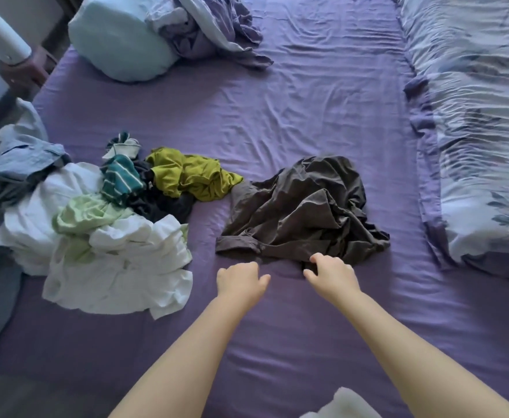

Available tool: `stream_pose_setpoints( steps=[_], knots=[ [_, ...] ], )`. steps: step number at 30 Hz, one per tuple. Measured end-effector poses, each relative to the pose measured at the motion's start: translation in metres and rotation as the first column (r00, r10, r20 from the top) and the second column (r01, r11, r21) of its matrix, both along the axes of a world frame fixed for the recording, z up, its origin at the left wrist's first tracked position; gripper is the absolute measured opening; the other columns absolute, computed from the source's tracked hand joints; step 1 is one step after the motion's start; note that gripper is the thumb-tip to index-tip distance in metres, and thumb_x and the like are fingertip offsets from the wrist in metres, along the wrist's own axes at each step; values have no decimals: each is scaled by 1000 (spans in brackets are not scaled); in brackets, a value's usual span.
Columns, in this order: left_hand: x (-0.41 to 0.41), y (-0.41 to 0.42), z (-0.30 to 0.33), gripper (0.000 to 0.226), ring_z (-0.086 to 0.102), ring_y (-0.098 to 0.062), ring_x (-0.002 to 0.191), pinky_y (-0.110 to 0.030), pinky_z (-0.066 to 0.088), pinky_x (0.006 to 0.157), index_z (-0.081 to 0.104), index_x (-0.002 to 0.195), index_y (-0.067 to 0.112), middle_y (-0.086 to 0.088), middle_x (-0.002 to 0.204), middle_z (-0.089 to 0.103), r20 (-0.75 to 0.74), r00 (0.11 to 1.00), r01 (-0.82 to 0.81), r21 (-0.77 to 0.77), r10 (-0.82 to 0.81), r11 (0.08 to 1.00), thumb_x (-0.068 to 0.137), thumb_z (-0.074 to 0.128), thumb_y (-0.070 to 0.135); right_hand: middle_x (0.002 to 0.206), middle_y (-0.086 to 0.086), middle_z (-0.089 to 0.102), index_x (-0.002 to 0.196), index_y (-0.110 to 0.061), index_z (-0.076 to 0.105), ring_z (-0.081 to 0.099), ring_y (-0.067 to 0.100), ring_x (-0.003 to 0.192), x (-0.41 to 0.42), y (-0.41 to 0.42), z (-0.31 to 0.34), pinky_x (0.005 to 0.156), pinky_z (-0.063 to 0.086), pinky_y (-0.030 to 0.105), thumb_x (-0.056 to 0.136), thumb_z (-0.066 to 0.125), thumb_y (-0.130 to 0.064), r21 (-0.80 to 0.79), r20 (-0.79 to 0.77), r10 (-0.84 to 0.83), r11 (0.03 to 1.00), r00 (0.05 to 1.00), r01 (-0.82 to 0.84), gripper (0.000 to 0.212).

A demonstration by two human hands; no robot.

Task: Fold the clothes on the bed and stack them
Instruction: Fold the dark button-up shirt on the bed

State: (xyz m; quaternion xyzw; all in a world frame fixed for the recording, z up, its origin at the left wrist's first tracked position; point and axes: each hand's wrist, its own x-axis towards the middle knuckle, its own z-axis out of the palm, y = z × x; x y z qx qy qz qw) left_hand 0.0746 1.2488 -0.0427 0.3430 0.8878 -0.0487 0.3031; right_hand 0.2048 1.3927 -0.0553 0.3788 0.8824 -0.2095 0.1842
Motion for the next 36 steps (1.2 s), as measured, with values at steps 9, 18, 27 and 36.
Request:
stream_pose_setpoints(
  steps=[9, 18, 27, 36],
  knots=[
    [-81, 41, -60, 37, 46, -25, 120, -39, 43, 92, 56, 124, 20, -3, 126, 54, 65, 997, 51, 11, -51, 999, 94, 51, 40, 132, -1, 53, 129, -20, 50, 41, 23, 129, -60, 40, -45, 98, 40, 34, 93, 51, -35, 74, 39, 193, 978, 980, -195, 39],
    [-122, 57, -122, 53, 30, -27, 134, -39, 39, 102, 40, 138, 24, -5, 142, 35, 48, 991, 126, -75, -123, 989, 89, 60, 22, 157, 10, 20, 145, -32, 34, 6, 35, 146, -96, 113, -94, 113, 1, 60, 83, 68, -32, 242, 159, 461, 839, 873, -487, 71],
    [-133, 60, -128, 39, 51, -23, 118, -36, 43, 92, 52, 129, 26, 1, 127, 56, 128, 992, -13, 52, 6, 999, 90, 59, 26, 116, -7, 62, 146, -33, 24, 50, 19, 113, -98, 129, -103, 94, 28, 35, 95, 49, -33, 224, 201, 358, 889, 912, -399, 57],
    [-128, 66, -62, 22, 61, -12, 103, -24, 45, 86, 68, 109, 21, 3, 110, 69, 404, 908, -272, 374, 109, 886, 87, 67, 22, 100, -3, 62, 126, -33, 55, 60, 9, 106, -65, 124, -21, 78, 37, 20, 88, 66, -24, -303, -256, -186, 947, 949, 104, 40]
  ],
)
